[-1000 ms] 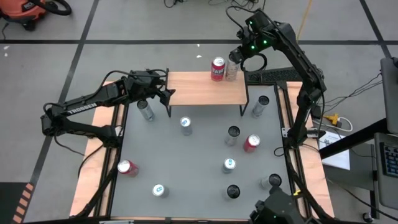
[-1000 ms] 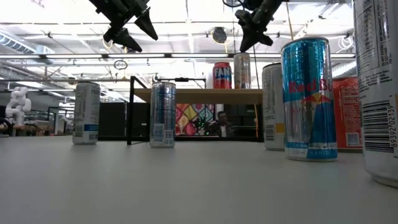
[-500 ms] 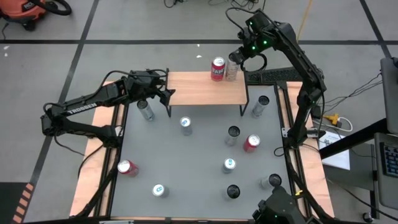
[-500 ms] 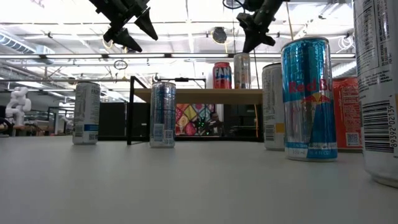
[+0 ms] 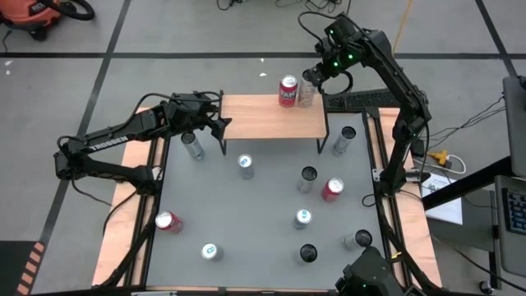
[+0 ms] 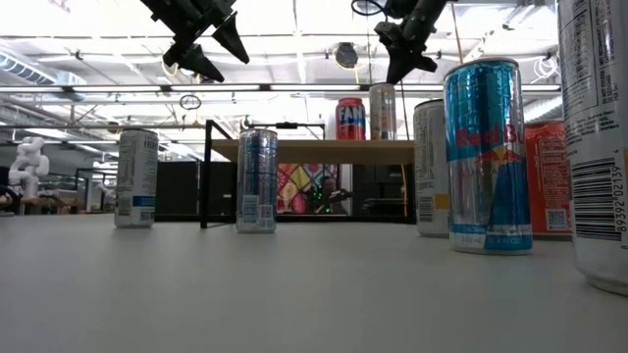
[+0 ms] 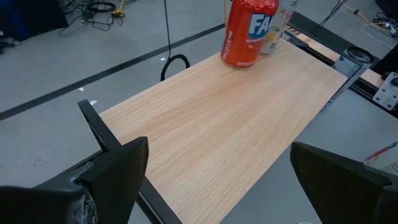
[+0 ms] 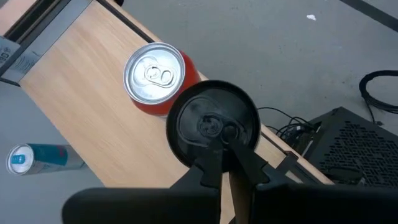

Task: Place canned beverage on shelf
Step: Adjust the yellow soda can on the shelf

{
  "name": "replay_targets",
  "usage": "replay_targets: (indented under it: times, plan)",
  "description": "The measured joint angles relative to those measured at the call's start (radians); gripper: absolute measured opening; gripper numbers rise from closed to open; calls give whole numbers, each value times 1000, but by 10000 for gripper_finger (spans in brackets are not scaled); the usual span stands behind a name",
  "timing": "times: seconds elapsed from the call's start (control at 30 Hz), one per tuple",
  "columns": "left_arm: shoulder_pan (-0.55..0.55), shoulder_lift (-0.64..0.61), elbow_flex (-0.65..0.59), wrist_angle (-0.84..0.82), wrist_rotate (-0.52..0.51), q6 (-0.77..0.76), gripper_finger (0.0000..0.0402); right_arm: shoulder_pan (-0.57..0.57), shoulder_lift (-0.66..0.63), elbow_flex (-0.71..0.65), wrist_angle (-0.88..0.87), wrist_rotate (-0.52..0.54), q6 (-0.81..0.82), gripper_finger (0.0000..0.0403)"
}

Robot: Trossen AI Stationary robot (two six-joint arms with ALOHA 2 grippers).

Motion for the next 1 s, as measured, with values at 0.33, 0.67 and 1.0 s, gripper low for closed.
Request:
replay_targets:
  times: [0.33, 0.67, 1.0]
  plan:
    - [0, 0, 0, 0, 0, 0, 392, 0, 0, 0, 0, 3, 3, 0]
    - [0, 0, 0, -4, 0, 0, 392, 0, 0, 0, -1, 7, 11, 0]
    - [0, 0, 0, -7, 0, 8, 392, 0, 0, 0, -5, 29, 29, 0]
